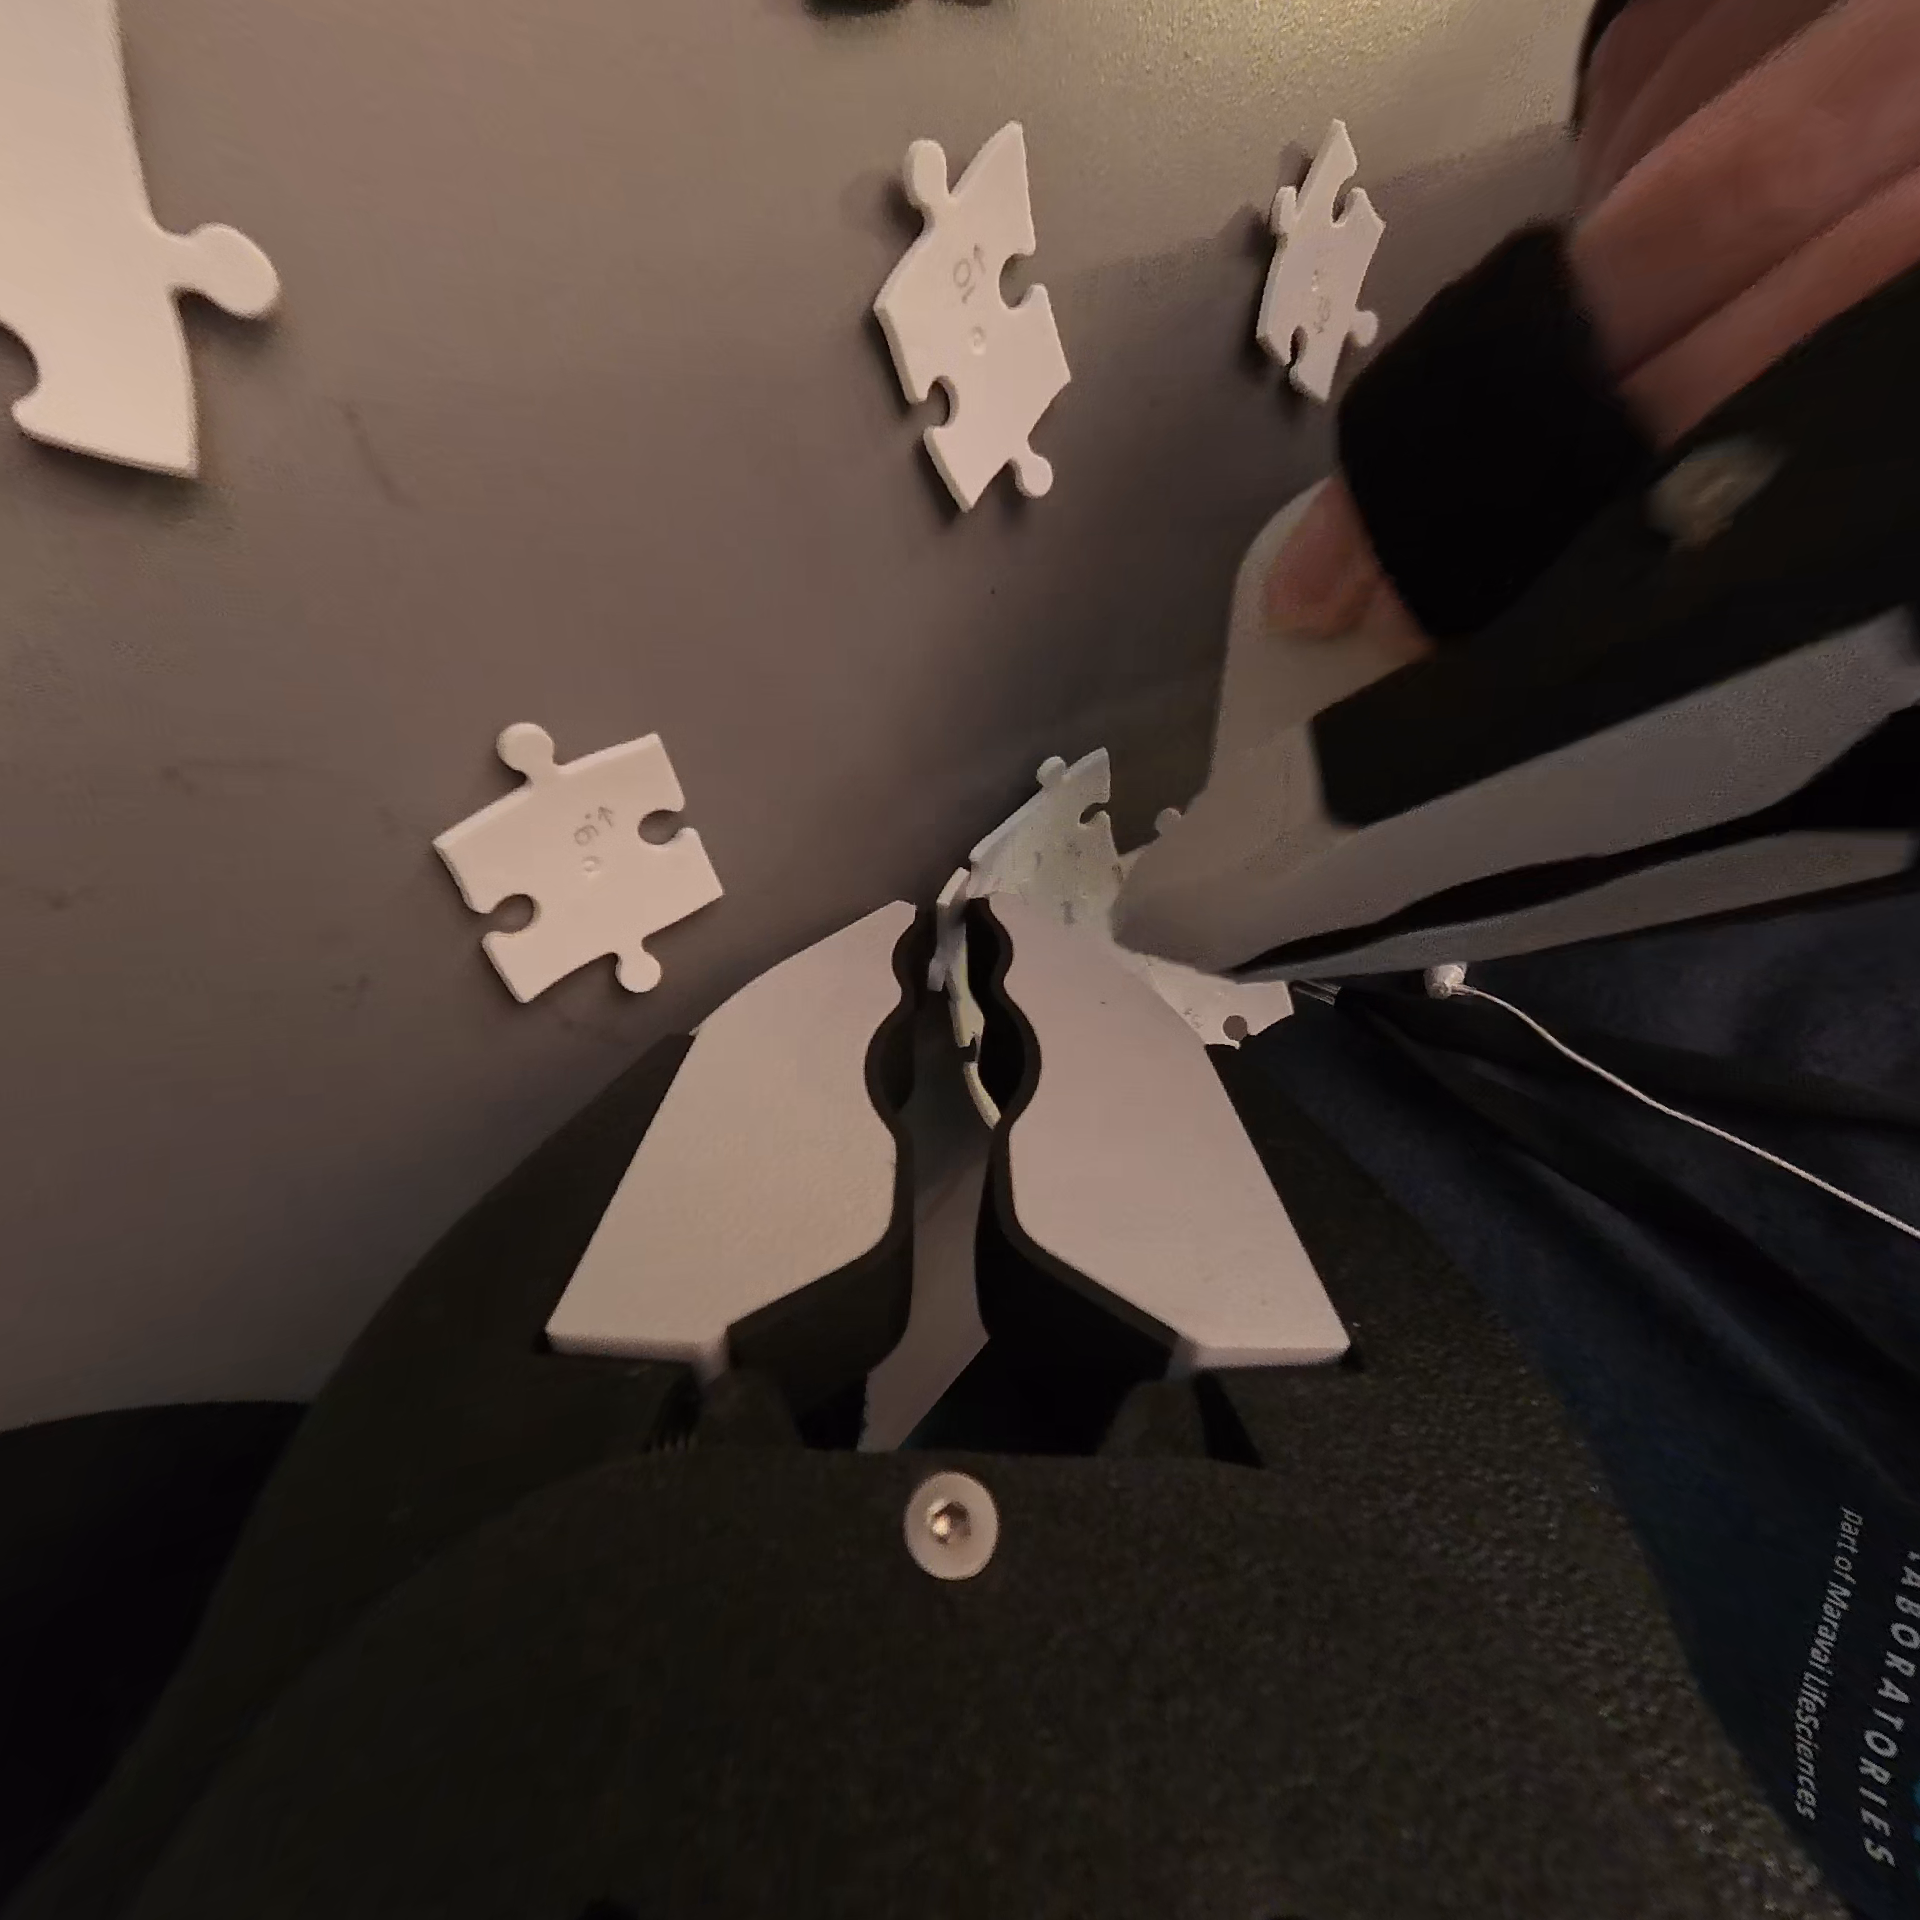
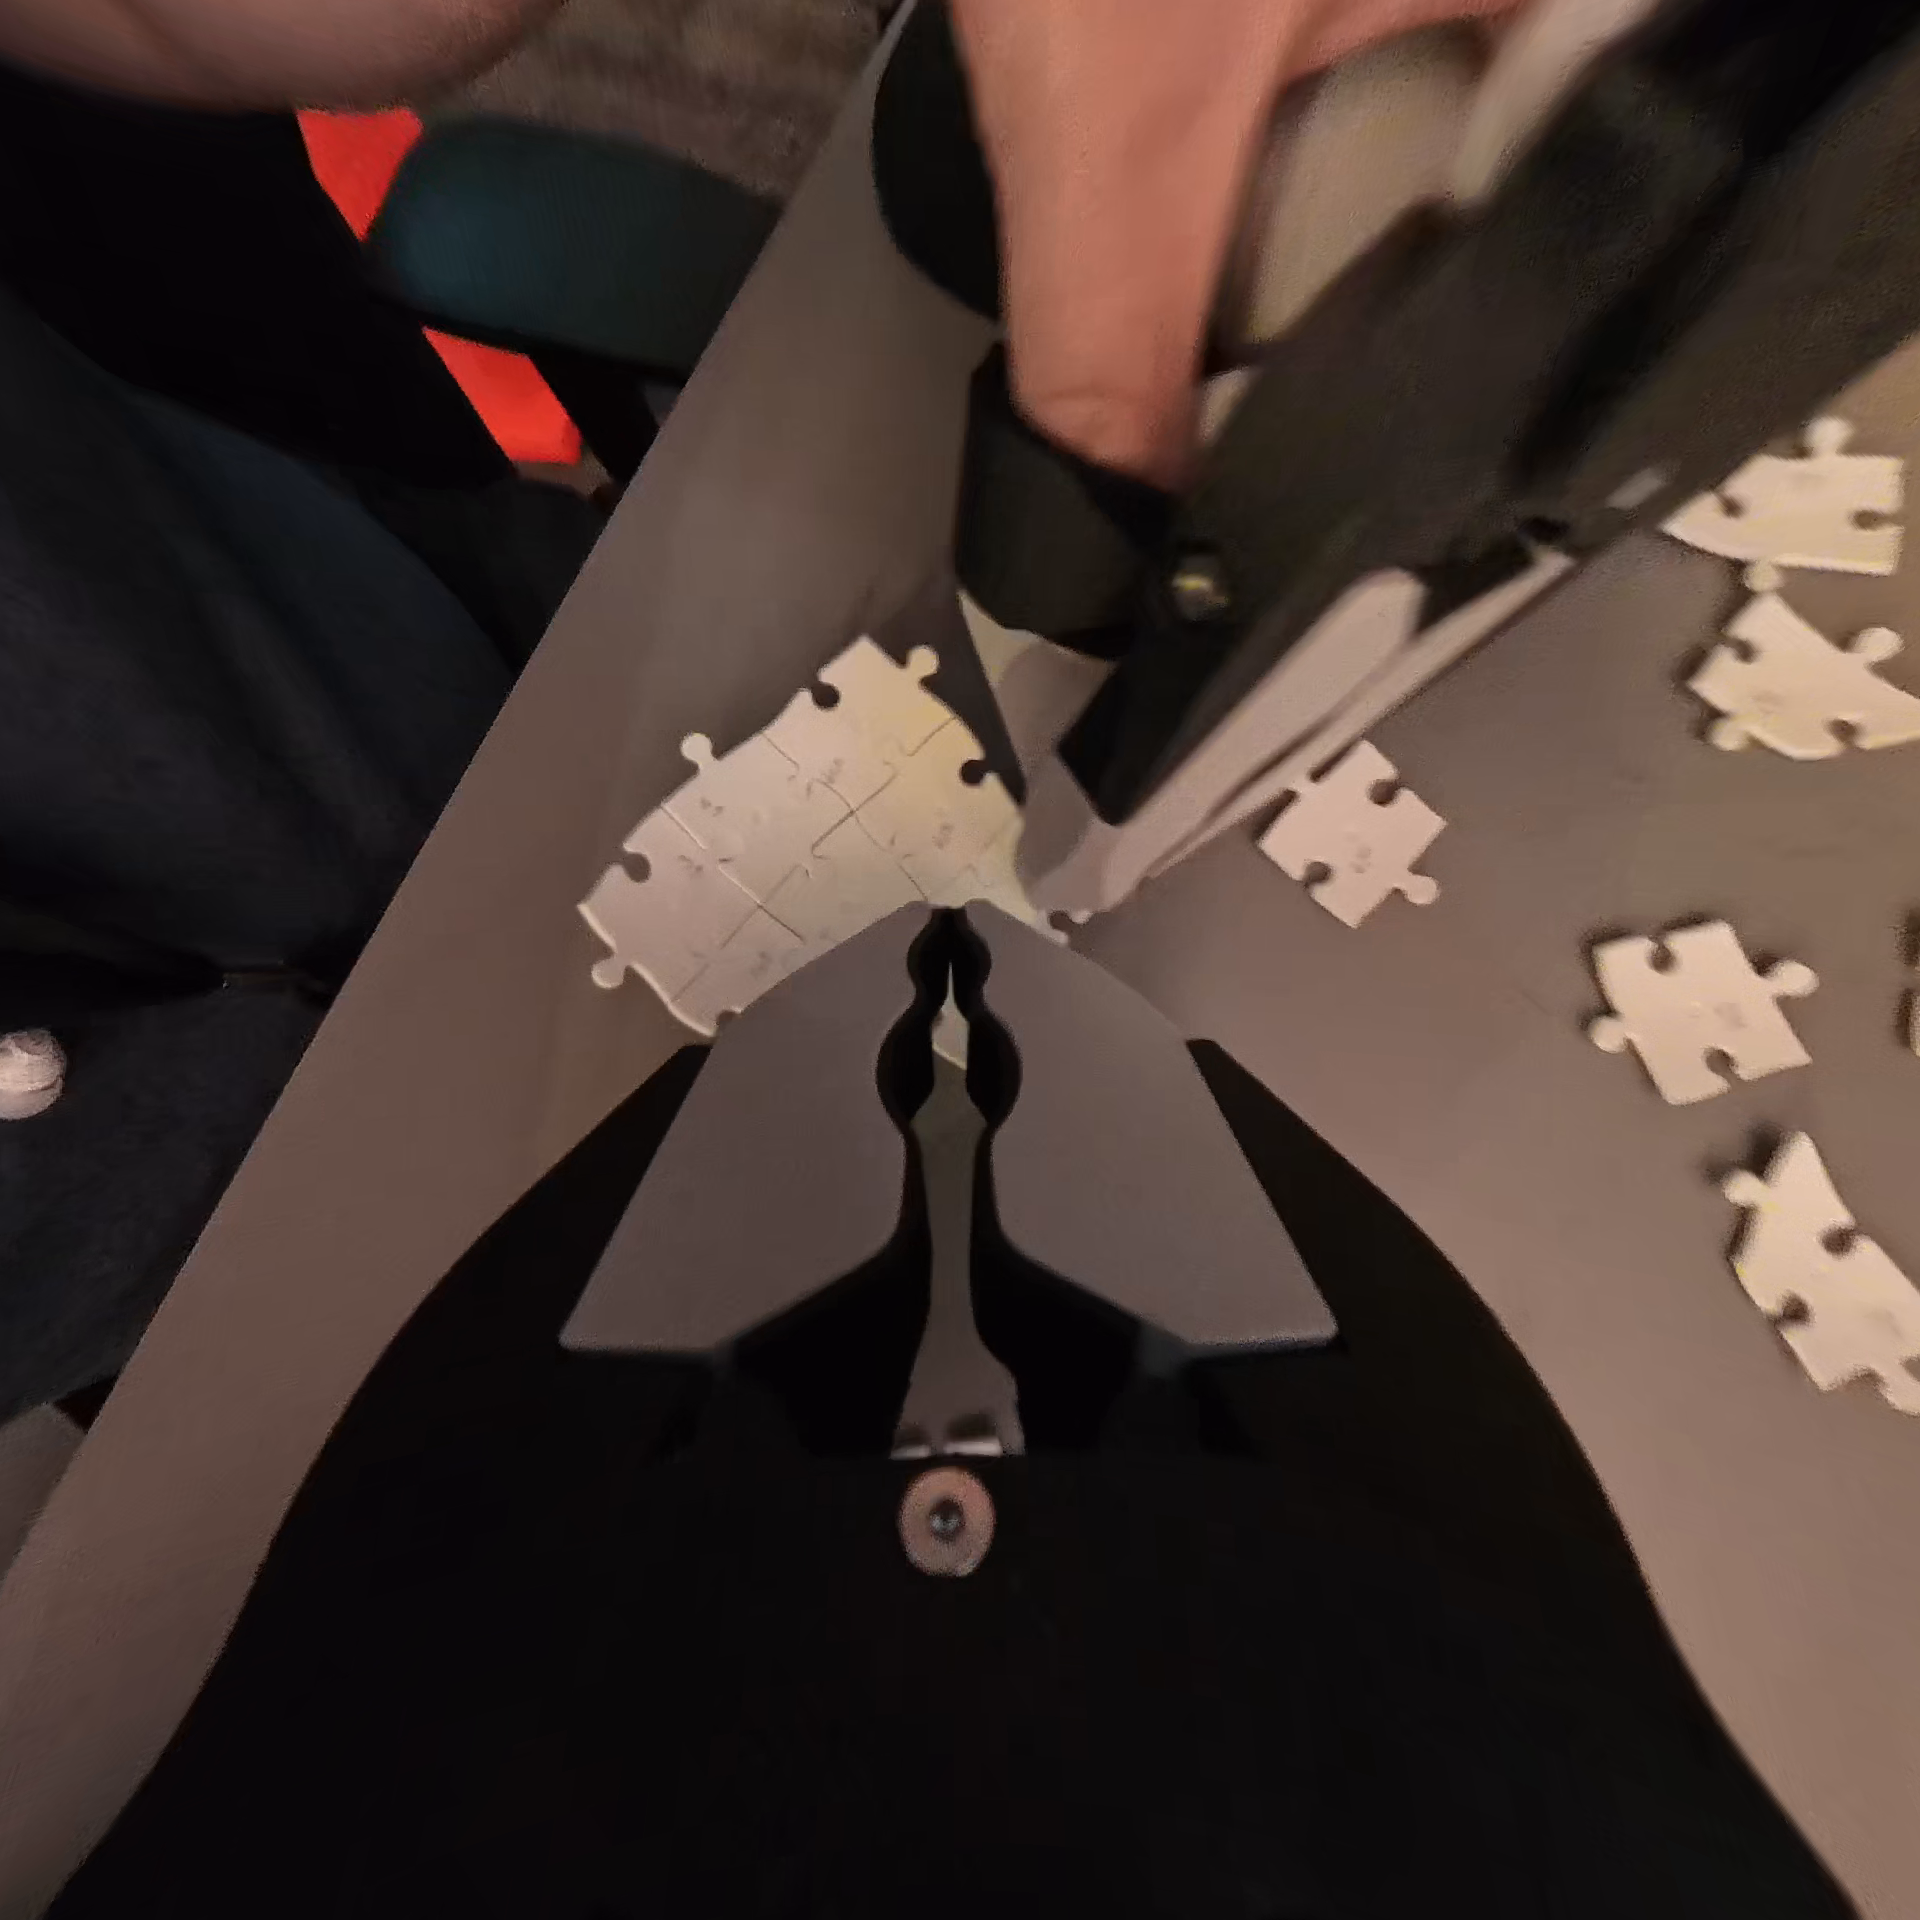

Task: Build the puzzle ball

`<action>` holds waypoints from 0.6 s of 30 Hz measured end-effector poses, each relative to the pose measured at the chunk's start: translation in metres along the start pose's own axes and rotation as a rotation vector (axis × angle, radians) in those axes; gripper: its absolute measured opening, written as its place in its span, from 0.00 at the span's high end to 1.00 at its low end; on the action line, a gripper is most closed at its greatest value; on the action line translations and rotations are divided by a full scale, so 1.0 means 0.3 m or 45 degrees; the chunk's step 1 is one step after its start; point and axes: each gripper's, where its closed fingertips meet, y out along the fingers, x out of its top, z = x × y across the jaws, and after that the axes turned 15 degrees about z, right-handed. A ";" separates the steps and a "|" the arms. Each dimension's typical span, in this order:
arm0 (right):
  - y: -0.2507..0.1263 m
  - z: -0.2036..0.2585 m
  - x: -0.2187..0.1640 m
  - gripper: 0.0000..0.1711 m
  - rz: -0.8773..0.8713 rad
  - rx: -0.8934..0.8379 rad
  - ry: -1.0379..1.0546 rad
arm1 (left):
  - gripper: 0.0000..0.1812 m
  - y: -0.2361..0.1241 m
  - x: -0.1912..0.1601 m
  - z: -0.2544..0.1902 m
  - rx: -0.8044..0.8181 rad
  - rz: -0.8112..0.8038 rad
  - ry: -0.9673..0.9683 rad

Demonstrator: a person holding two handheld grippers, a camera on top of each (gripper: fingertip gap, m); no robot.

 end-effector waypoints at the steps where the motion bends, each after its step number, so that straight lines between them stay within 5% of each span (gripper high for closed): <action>1: -0.009 -0.017 -0.013 0.99 0.013 -0.019 0.015 | 0.97 0.000 0.000 0.000 0.000 0.000 -0.002; 18: 0.066 -0.037 -0.052 0.99 0.124 -0.091 -0.016 | 0.96 -0.001 0.003 0.002 0.003 0.039 -0.039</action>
